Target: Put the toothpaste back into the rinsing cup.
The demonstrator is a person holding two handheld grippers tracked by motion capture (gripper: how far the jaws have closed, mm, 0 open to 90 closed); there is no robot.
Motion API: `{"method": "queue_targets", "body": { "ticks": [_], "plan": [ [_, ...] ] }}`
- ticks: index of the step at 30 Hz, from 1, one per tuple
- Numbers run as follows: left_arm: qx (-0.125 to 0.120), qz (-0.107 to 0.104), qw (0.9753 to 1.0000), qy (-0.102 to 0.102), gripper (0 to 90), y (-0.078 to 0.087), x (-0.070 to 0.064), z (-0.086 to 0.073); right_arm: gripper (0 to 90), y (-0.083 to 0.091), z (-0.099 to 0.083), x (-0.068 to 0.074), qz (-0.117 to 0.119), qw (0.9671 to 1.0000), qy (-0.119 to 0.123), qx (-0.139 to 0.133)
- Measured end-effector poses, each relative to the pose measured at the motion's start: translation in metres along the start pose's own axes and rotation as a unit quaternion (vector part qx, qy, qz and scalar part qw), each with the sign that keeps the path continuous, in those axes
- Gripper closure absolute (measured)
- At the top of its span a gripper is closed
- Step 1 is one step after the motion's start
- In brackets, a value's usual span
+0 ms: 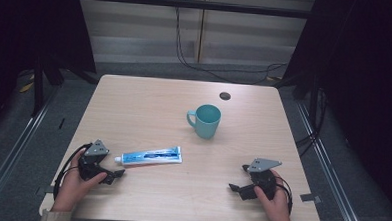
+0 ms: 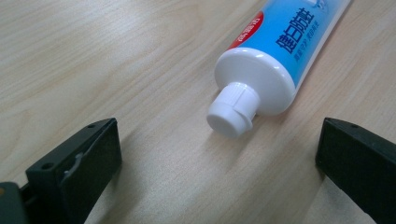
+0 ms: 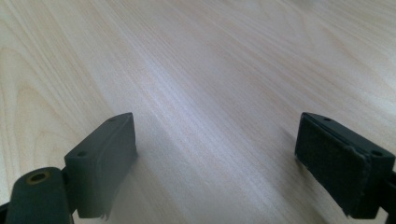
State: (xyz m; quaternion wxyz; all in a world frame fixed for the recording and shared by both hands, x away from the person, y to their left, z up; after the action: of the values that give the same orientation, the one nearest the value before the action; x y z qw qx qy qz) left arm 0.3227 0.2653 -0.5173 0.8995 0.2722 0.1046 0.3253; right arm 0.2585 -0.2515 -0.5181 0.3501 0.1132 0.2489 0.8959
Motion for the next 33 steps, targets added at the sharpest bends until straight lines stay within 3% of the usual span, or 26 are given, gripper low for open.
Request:
{"method": "queue_targets", "body": {
  "ticks": [12,19,21,28,33],
  "plan": [
    [0.004,0.001,1.0,0.005,0.1,0.0,-0.001,0.001,12.0,0.0,0.0,0.0,0.0,1.0,0.0,0.0],
    [0.045,-0.006,0.999,0.001,12.7,0.003,0.0,0.011,12.0,0.0,0.0,0.0,0.0,1.0,0.0,0.0],
    [0.048,-0.009,0.9988,-0.001,13.6,0.003,-0.001,0.012,12.0,0.0,0.0,0.0,0.0,1.0,0.0,0.0],
    [0.099,-0.014,0.9947,-0.025,15.1,0.002,0.001,0.024,12.0,0.0,0.0,0.0,0.0,1.0,-0.001,0.0],
    [0.11,-0.02,0.9933,-0.031,15.1,0.001,0.001,0.031,12.0,0.0,0.0,0.0,0.0,1.0,0.0,0.0]
  ]
}}
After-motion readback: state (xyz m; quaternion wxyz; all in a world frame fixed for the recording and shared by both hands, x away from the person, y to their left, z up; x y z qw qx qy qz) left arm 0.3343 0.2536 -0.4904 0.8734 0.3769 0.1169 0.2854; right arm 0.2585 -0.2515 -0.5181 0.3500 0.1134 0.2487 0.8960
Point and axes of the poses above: each handheld gripper's, and its own axes: y roughly backward along the jaws, z roughly out of its top, x roughly to its left, the point moved 1 cm from there along -y, roughly forward along the jaws, and after that the axes turned 12 degrees about -x, right-handed, at the moved point
